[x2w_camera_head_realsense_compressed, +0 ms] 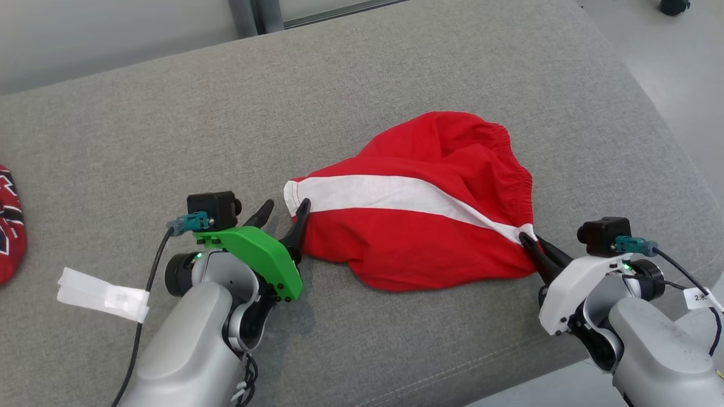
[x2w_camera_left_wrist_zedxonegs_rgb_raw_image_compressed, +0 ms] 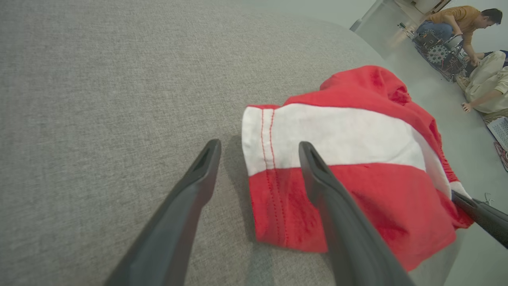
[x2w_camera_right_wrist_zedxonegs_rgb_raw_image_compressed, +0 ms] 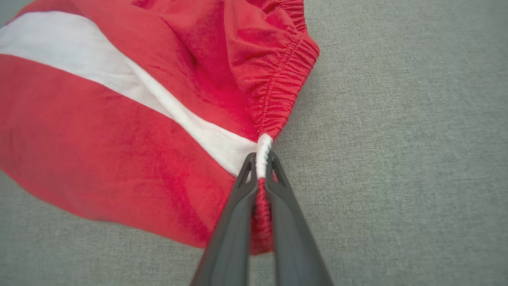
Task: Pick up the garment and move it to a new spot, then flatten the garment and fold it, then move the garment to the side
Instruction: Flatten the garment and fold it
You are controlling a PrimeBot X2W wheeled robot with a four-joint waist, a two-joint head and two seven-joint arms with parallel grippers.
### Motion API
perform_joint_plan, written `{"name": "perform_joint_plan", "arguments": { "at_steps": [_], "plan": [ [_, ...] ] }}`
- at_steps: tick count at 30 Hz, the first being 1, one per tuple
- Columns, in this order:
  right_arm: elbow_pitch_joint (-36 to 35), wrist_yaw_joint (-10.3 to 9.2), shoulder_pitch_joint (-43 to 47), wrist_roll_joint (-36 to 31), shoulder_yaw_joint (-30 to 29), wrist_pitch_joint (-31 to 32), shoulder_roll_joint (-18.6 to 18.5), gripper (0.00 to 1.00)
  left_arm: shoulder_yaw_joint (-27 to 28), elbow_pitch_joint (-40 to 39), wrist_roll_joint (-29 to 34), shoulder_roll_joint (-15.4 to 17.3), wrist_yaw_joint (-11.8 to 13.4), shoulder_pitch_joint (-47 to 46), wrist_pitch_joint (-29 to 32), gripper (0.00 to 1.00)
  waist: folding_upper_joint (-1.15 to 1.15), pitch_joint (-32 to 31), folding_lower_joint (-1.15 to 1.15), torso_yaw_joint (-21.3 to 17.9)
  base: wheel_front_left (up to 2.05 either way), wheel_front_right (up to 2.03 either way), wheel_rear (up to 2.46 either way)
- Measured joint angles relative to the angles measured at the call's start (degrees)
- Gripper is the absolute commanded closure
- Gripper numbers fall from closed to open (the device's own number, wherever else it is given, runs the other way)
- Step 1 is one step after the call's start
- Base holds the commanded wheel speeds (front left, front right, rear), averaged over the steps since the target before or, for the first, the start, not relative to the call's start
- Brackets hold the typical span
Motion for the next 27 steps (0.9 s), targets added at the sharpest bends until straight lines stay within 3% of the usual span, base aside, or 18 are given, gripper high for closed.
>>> {"name": "perform_joint_plan", "arguments": {
  "at_steps": [10, 15, 16, 17, 18, 19, 20, 21, 27],
  "plan": [
    [1.4, 0.00, -0.9, 0.5, 0.6, -1.5, 0.4, 1.00, 0.1, 2.5, -4.9, 0.0, -0.1, -1.8, 0.5, 0.00, 0.00, 0.8, 0.00, -0.8, 0.00, 0.00, 0.00],
    [2.2, 0.01, -1.2, 0.7, 1.0, -1.8, 0.4, 1.00, -0.8, 2.6, -7.5, 0.0, -1.6, -2.9, 0.5, 0.03, 0.00, 1.1, 0.00, -1.0, 0.00, 0.00, 0.00],
    [2.3, 0.01, -1.3, 0.9, 1.1, -2.0, 0.5, 1.00, -1.0, 2.7, -7.7, 0.0, -1.6, -3.1, 0.5, 0.09, 0.00, 1.1, 0.00, -1.1, 0.00, 0.00, 0.00],
    [2.5, 0.01, -1.3, 1.0, 1.1, -2.1, 0.5, 1.00, -1.3, 3.0, -7.8, -0.1, -1.6, -3.2, 0.5, 0.25, 0.00, 1.2, 0.00, -1.1, 0.00, 0.00, 0.00],
    [2.6, 0.01, -1.4, 1.0, 1.2, -2.1, 0.5, 1.00, -1.5, 3.2, -7.8, -0.1, -1.7, -3.4, 0.5, 0.50, 0.00, 1.2, 0.00, -1.1, 0.00, 0.00, 0.00],
    [2.7, 0.01, -1.5, 1.0, 1.3, -2.4, 0.5, 1.00, -1.8, 3.3, -7.8, -0.1, -2.0, -3.5, 0.5, 0.54, 0.00, 1.3, 0.00, -1.2, 0.00, 0.00, 0.00],
    [2.9, 0.01, -1.6, 1.0, 1.3, -2.4, 0.6, 1.00, -2.0, 3.4, -7.8, -0.1, -2.1, -3.6, 0.4, 0.71, 0.00, 1.3, 0.00, -1.2, 0.00, 0.00, 0.00],
    [3.0, 0.01, -1.8, 1.0, 1.4, -2.5, 0.6, 1.00, -2.2, 3.4, -7.8, -0.1, -2.1, -3.8, 0.4, 1.00, 0.00, 1.3, 0.00, -1.2, 0.00, 0.00, 0.00],
    [4.1, 0.01, -2.1, 1.5, 1.2, -3.6, 0.6, 1.00, -4.0, 3.5, -7.8, -0.1, -3.6, -4.9, -1.1, 1.00, 0.00, 1.2, 0.00, -0.9, 0.00, 0.00, 0.00]
  ]
}}
